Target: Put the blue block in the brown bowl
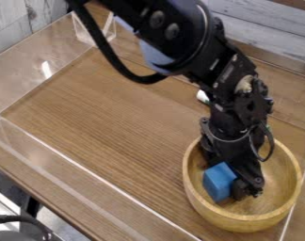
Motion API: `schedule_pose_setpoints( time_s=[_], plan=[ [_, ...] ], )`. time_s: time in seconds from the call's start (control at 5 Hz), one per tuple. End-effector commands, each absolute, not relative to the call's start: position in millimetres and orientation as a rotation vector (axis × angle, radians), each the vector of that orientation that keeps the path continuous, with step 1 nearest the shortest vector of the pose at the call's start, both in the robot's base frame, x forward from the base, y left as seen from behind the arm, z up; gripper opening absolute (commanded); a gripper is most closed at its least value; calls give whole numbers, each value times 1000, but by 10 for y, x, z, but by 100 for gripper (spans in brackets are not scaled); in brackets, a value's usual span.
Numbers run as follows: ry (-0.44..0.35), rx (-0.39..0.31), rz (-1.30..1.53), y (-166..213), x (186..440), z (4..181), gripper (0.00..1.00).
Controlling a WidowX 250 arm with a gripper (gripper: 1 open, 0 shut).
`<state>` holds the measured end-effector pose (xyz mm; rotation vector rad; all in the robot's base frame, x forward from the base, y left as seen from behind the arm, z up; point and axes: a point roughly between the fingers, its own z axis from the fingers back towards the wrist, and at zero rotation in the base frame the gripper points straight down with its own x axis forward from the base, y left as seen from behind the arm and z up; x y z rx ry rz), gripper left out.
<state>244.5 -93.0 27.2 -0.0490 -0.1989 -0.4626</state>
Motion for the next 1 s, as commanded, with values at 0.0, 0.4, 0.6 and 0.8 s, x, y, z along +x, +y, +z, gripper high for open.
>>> schedule_pose_setpoints(
  time_s=[0.0,0.4,0.6,0.8],
  plan=[
    [-214,-52,-442,-883,2494,350,100],
    [-203,-52,-439,-848,2502,404,100],
    [-199,-53,-436,-841,2505,421,100],
    [-195,-55,-434,-840,2494,441,100]
  ],
)
